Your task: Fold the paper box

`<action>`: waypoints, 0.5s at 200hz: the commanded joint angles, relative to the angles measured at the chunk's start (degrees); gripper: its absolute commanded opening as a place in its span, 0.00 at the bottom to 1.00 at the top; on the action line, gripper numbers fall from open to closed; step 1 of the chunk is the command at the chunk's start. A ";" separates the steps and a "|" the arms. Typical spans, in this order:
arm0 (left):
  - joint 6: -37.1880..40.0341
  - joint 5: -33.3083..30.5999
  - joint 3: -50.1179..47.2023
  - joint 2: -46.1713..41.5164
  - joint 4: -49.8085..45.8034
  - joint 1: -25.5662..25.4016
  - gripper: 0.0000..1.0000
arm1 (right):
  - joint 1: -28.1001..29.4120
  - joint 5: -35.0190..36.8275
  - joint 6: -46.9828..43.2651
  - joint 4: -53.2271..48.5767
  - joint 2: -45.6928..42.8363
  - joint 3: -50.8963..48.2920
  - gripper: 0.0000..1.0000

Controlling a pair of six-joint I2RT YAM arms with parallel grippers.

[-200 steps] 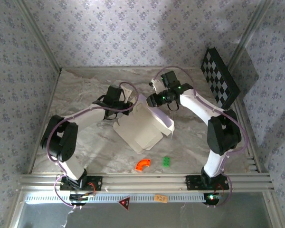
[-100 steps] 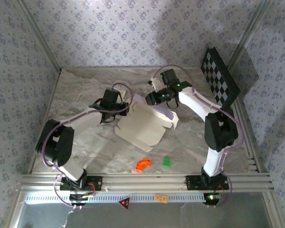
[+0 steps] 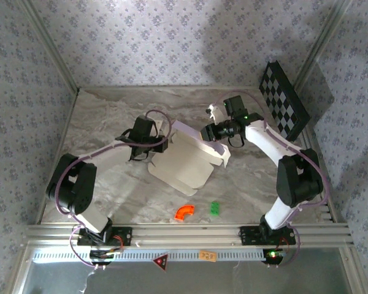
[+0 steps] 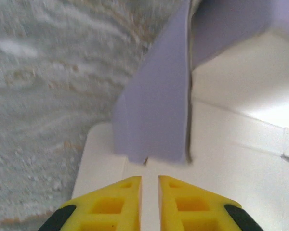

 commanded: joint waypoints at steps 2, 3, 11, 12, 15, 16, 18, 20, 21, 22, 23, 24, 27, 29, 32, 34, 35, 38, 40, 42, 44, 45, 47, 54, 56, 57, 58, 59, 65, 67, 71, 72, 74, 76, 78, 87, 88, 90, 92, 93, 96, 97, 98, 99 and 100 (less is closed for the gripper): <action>2.38 5.47 -0.73 -0.12 -1.63 0.17 0.23 | -0.11 -1.93 -0.35 0.24 0.40 -0.68 0.30; 2.47 5.54 -0.72 -0.20 -1.62 0.17 0.23 | -0.13 -1.98 -0.31 0.20 0.47 -0.66 0.30; 3.17 5.90 -0.42 -0.66 -1.94 0.35 0.25 | -0.08 -1.94 -0.31 0.19 0.81 -0.57 0.29; 3.30 5.98 -0.39 -0.74 -2.00 0.43 0.25 | -0.11 -1.94 -0.34 0.18 0.85 -0.56 0.29; 3.61 6.22 -0.38 -0.92 -2.13 0.43 0.25 | -0.14 -1.96 -0.30 0.24 0.94 -0.59 0.29; 3.70 6.31 -0.28 -1.00 -2.18 0.48 0.25 | -0.14 -1.96 -0.29 0.24 0.96 -0.57 0.29; 3.94 6.58 -0.17 -1.04 -2.28 0.62 0.26 | -0.03 -1.94 -0.32 0.22 0.95 -0.55 0.29; 4.11 6.80 -0.12 -1.20 -2.40 0.68 0.26 | -0.05 -1.94 -0.35 0.24 0.97 -0.62 0.29; 4.21 6.91 -0.07 -1.28 -2.44 0.69 0.27 | -0.05 -1.94 -0.40 0.24 1.02 -0.63 0.29; 4.31 7.01 -0.04 -1.36 -2.51 0.74 0.27 | -0.05 -1.94 -0.38 0.25 1.00 -0.63 0.29; 4.44 7.10 0.02 -1.40 -2.59 0.76 0.27 | -0.05 -1.94 -0.42 0.25 0.99 -0.59 0.29; 4.56 7.19 0.05 -1.50 -2.63 0.86 0.27 | -0.01 -1.94 -0.44 0.25 0.98 -0.66 0.29; 4.84 7.57 0.14 -1.78 -2.83 0.99 0.28 | -0.04 -1.87 -0.45 0.27 1.00 -0.64 0.29; 5.02 7.71 0.20 -1.98 -2.88 1.04 0.28 | 0.01 -1.81 -0.45 0.27 1.01 -0.70 0.29; 5.35 7.84 0.24 -2.28 -3.07 1.24 0.29 | 0.03 -1.77 -0.45 0.37 0.98 -0.72 0.29; 5.52 7.99 0.25 -2.53 -3.16 1.36 0.29 | -0.01 -1.74 -0.45 0.41 0.98 -0.72 0.29; 5.58 8.08 0.25 -2.64 -3.22 1.38 0.30 | -0.03 -1.71 -0.45 0.42 0.98 -0.72 0.29; 5.87 8.29 0.30 -3.00 -3.34 1.51 0.31 | 0.01 -1.68 -0.45 0.47 1.00 -0.79 0.29; 6.07 8.50 0.33 -3.21 -3.36 1.65 0.31 | 0.03 -1.67 -0.45 0.43 0.98 -0.81 0.29; 6.27 8.62 0.25 -3.55 -3.44 1.77 0.32 | 0.10 -1.61 -0.45 0.43 0.98 -0.86 0.29; 6.50 8.74 0.25 -3.81 -3.52 1.82 0.32 | 0.05 -1.59 -0.43 0.49 1.02 -0.89 0.29; 6.59 8.76 0.25 -4.03 -3.53 1.92 0.33 | 0.04 -1.59 -0.44 0.50 1.00 -0.85 0.29; 6.73 8.84 0.25 -4.35 -3.59 2.06 0.33 | 0.03 -1.50 -0.41 0.49 1.05 -0.82 0.29; 7.37 9.21 0.18 -5.62 -3.79 2.55 0.35 | 0.17 -1.41 -0.49 0.40 1.11 -0.83 0.29; 7.50 9.32 0.17 -5.95 -3.81 2.72 0.35 | 0.24 -1.41 -0.55 0.35 1.10 -0.82 0.29; 7.53 9.36 0.16 -6.16 -3.81 2.85 0.35 | 0.27 -1.41 -0.55 0.34 1.08 -0.81 0.29; 7.59 9.37 0.16 -6.34 -3.85 2.92 0.35 | 0.28 -1.41 -0.59 0.38 1.07 -0.81 0.29; 7.62 9.38 0.16 -6.48 -3.83 2.99 0.36 | 0.29 -1.41 -0.56 0.32 1.07 -0.86 0.29; 7.90 9.61 0.10 -7.64 -3.90 3.57 0.36 | 0.21 -1.32 -0.67 0.28 1.14 -0.75 0.29; 7.98 9.73 0.08 -7.97 -3.90 3.77 0.37 | 0.23 -1.32 -0.71 0.21 1.15 -0.78 0.29; 8.20 10.03 0.07 -8.64 -3.91 4.29 0.37 | 0.24 -1.17 -0.72 0.16 1.09 -0.73 0.29; 8.23 10.15 0.07 -8.86 -3.90 4.38 0.37 | 0.23 -1.16 -0.72 0.16 1.08 -0.73 0.29; 8.37 10.22 0.07 -9.18 -3.97 4.63 0.37 | 0.28 -1.13 -0.72 0.14 1.07 -0.77 0.29; 8.49 10.32 0.10 -9.52 -3.92 4.80 0.37 | 0.23 -1.07 -0.67 0.07 1.13 -0.67 0.29; 8.63 10.35 0.17 -9.87 -3.95 5.06 0.37 | 0.21 -1.08 -0.75 0.05 1.15 -0.69 0.29; 9.56 10.01 0.24 -11.14 -3.99 6.00 0.38 | 0.26 -0.98 -0.87 -0.02 1.01 -0.65 0.29; 9.71 9.97 0.24 -11.25 -4.07 6.07 0.38 | 0.24 -0.97 -0.84 -0.02 1.04 -0.64 0.29; 9.93 9.69 0.25 -11.47 -4.08 6.24 0.38 | 0.26 -0.97 -0.88 -0.02 0.99 -0.59 0.29; 10.18 9.38 0.29 -11.70 -4.08 6.35 0.38 | 0.22 -0.97 -0.89 -0.08 1.00 -0.63 0.29; 10.24 9.17 0.27 -11.80 -4.12 6.42 0.39 | 0.21 -0.93 -0.89 -0.09 0.99 -0.59 0.29; 10.69 8.61 0.33 -12.02 -4.18 6.69 0.40 | 0.25 -0.89 -0.97 -0.15 0.99 -0.58 0.29; 10.84 8.52 0.38 -12.05 -4.26 6.77 0.40 | 0.23 -0.88 -0.97 -0.17 0.98 -0.61 0.29; 10.96 8.25 0.49 -12.15 -4.30 6.85 0.40 | 0.26 -0.88 -0.98 -0.14 0.94 -0.58 0.29; 11.07 7.99 0.55 -12.15 -4.36 6.94 0.40 | 0.24 -0.88 -0.98 -0.16 0.96 -0.56 0.29; 11.21 7.81 0.62 -12.20 -4.44 7.07 0.41 | 0.22 -0.93 -0.98 -0.18 0.97 -0.60 0.29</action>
